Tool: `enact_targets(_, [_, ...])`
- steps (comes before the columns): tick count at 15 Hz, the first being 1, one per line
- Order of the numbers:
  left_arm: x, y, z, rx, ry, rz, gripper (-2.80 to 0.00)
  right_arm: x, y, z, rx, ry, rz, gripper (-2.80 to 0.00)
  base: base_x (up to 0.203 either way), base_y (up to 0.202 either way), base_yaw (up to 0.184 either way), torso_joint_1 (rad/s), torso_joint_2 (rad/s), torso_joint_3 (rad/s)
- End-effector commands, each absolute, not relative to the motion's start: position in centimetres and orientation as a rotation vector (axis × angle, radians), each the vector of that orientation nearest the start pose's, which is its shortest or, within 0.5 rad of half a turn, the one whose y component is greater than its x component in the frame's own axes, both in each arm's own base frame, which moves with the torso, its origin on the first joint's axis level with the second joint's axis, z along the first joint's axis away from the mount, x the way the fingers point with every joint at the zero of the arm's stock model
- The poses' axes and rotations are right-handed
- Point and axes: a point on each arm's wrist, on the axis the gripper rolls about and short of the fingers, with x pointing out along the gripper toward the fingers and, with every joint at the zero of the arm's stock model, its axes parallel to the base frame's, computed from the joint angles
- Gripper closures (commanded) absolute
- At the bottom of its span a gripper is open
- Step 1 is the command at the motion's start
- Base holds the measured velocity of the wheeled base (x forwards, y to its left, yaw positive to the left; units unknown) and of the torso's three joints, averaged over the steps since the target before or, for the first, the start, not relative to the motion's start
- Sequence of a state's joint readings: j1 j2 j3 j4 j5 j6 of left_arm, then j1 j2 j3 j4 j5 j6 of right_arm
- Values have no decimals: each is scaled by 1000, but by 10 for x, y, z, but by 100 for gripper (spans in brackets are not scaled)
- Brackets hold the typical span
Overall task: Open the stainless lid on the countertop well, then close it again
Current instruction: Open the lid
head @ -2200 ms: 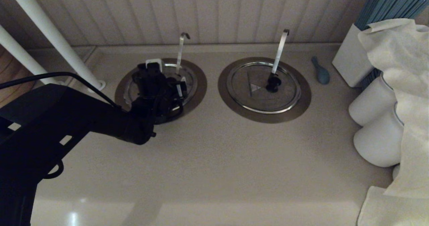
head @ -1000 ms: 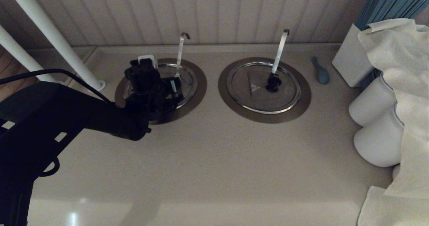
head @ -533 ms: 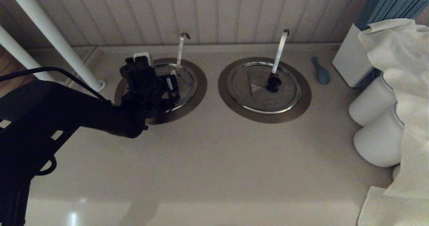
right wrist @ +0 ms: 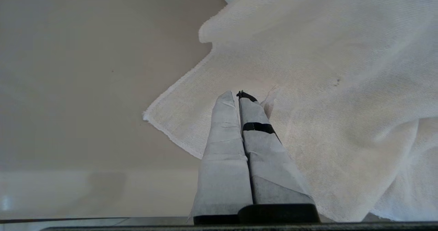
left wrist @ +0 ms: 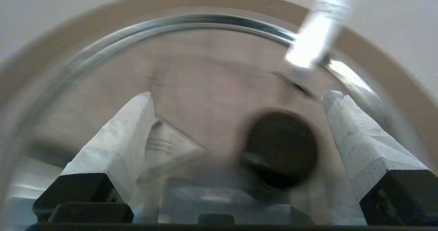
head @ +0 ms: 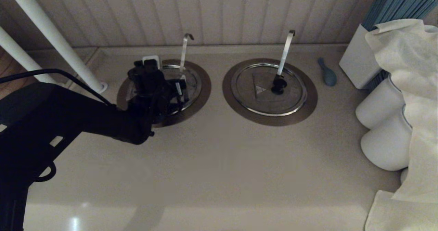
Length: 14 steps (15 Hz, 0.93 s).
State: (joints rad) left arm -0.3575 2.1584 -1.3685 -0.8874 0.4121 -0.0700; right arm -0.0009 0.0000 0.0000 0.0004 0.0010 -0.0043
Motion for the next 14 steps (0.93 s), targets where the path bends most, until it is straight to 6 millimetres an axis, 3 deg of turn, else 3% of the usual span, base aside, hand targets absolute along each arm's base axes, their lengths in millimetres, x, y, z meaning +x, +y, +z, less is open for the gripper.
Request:
enact_targets(1, [416,-150,189,-112,-95,45,-280,-23,0,75,-5,0,0,0,0,0,0,0,0,0])
enact_targets(14, [428,-150,170,-91,-46,62,-280,-23,0,75,-5,1,0,0,0,0,0,0,0,0])
